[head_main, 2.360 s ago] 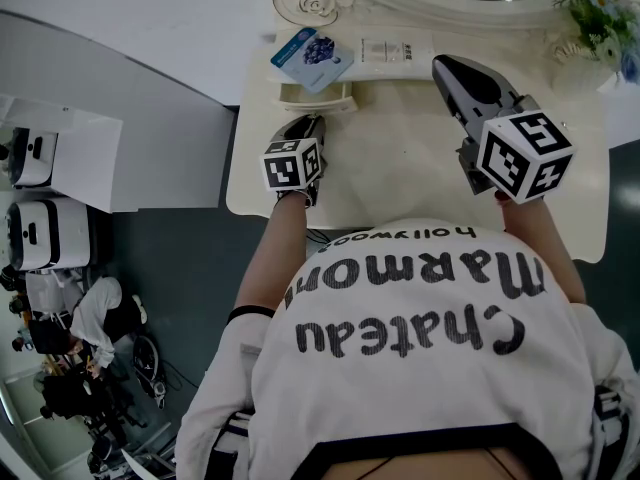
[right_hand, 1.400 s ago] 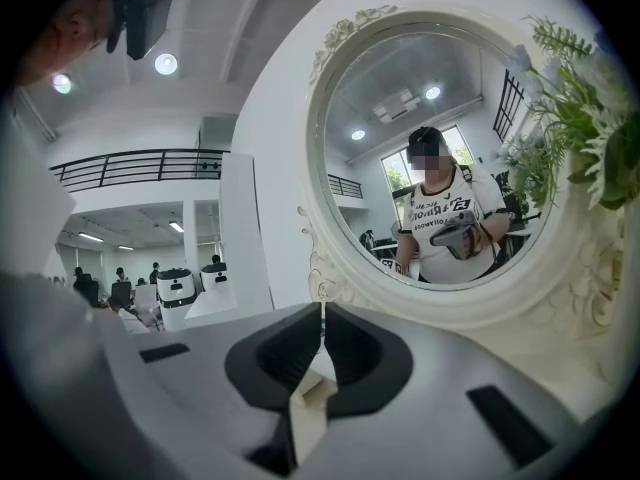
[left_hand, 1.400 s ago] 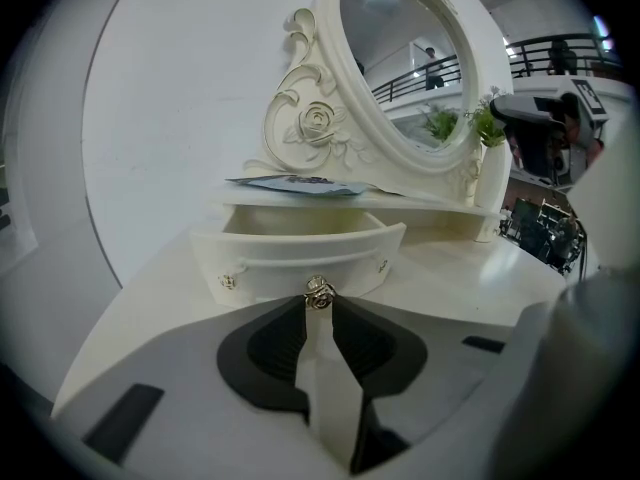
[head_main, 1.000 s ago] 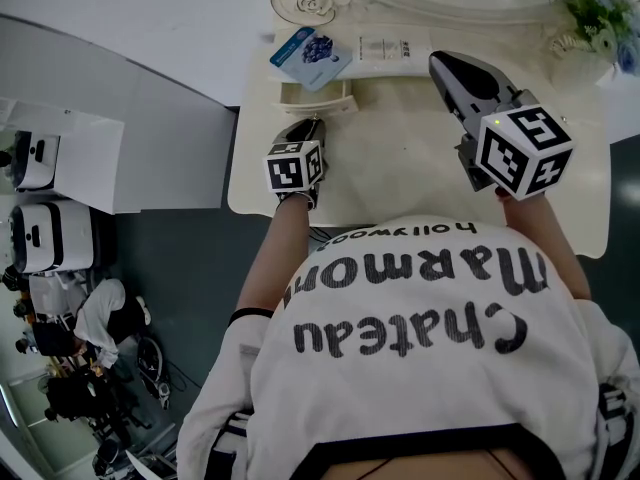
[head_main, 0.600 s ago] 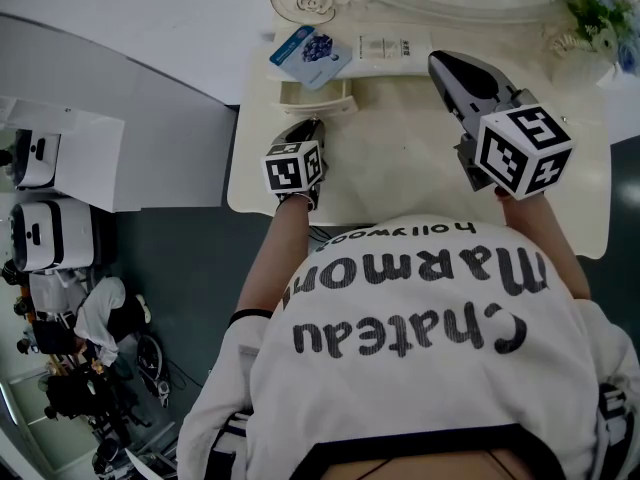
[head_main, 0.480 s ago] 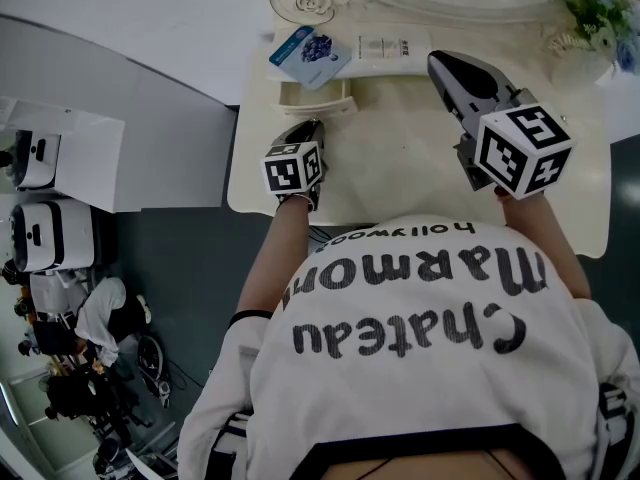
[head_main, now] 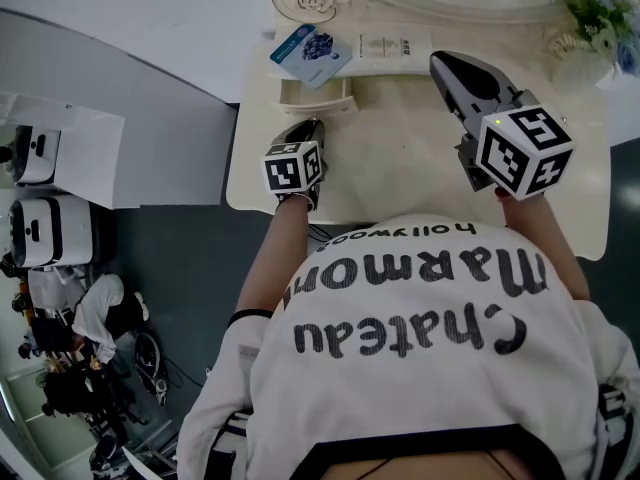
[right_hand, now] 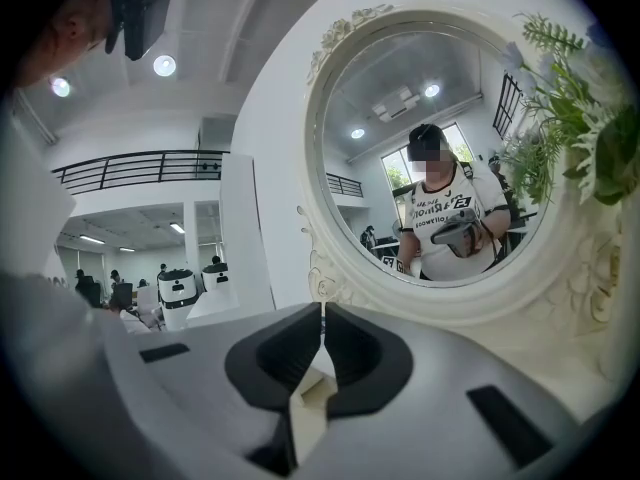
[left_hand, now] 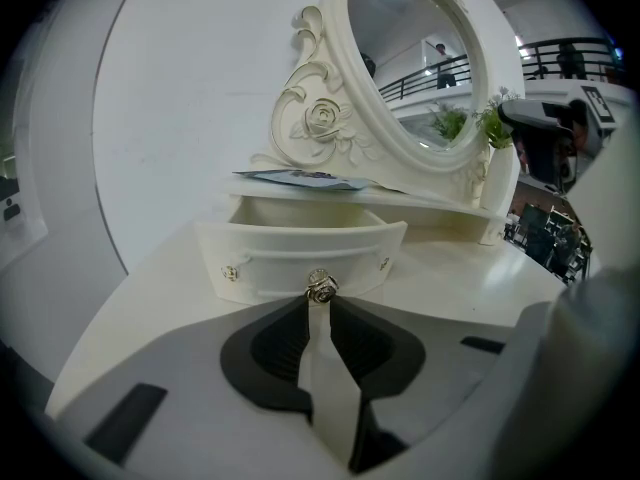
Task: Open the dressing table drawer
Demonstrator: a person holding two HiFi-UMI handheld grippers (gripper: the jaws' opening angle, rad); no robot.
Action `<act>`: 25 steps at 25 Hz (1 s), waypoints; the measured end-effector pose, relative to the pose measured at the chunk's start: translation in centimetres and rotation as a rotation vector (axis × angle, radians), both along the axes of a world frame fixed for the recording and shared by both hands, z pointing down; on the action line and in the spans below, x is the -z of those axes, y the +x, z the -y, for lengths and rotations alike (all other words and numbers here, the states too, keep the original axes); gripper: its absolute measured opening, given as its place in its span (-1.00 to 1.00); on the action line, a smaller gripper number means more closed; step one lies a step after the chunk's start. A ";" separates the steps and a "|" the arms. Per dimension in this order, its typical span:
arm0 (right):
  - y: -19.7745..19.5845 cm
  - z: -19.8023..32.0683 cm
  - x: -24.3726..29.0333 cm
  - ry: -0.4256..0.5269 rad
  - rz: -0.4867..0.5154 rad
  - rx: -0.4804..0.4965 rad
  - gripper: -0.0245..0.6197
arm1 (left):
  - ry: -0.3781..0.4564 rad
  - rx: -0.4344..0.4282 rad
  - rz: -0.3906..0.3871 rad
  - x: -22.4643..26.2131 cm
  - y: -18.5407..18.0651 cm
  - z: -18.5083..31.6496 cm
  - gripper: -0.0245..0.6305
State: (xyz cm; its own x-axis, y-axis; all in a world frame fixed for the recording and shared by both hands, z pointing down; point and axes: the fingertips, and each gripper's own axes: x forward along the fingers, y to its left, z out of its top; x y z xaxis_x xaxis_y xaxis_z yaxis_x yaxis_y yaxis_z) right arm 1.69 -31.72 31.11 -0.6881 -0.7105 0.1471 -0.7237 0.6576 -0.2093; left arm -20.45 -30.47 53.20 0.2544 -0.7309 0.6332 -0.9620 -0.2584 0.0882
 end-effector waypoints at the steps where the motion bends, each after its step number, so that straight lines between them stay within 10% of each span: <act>1: 0.0 0.0 0.0 0.001 0.000 -0.001 -0.84 | 0.000 -0.001 0.000 0.0 0.0 0.0 -0.67; 25: 0.1 -0.7 0.0 0.000 -0.008 -0.010 -0.84 | 0.009 -0.021 0.000 0.1 0.2 -0.6 -0.67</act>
State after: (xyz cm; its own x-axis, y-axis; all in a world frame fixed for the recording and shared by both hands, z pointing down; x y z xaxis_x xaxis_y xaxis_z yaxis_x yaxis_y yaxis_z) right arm 1.84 -31.00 31.11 -0.6798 -0.7173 0.1528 -0.7319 0.6504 -0.2034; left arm -20.28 -29.91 53.13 0.2700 -0.7314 0.6262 -0.9563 -0.2793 0.0861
